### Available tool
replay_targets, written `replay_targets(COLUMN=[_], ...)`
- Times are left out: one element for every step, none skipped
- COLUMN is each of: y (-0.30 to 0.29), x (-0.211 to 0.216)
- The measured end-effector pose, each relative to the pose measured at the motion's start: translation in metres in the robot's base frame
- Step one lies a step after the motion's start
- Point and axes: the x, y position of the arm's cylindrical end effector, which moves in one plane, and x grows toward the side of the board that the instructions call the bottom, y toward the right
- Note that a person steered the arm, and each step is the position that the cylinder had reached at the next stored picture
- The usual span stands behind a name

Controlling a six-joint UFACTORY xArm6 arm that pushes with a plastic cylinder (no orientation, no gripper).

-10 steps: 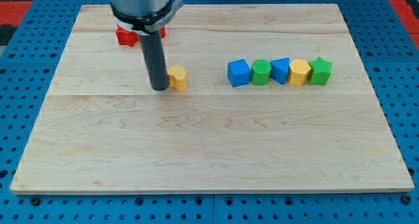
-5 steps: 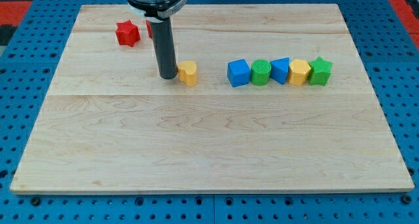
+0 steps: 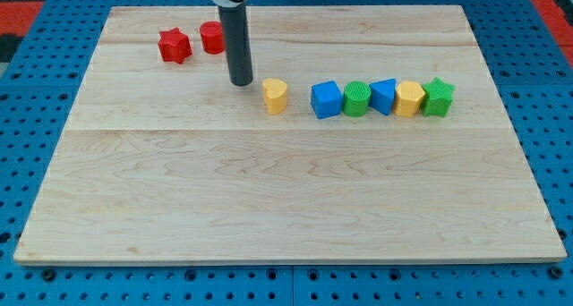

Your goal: Move the yellow heart towards blue cube

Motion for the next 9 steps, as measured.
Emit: replay_targets(y=[0.018,0.03,0.03,0.03,0.03,0.03,0.019,-0.023,-0.054], x=[0.004,0.007,0.008,0.009,0.012,0.012,0.003,-0.014,0.006])
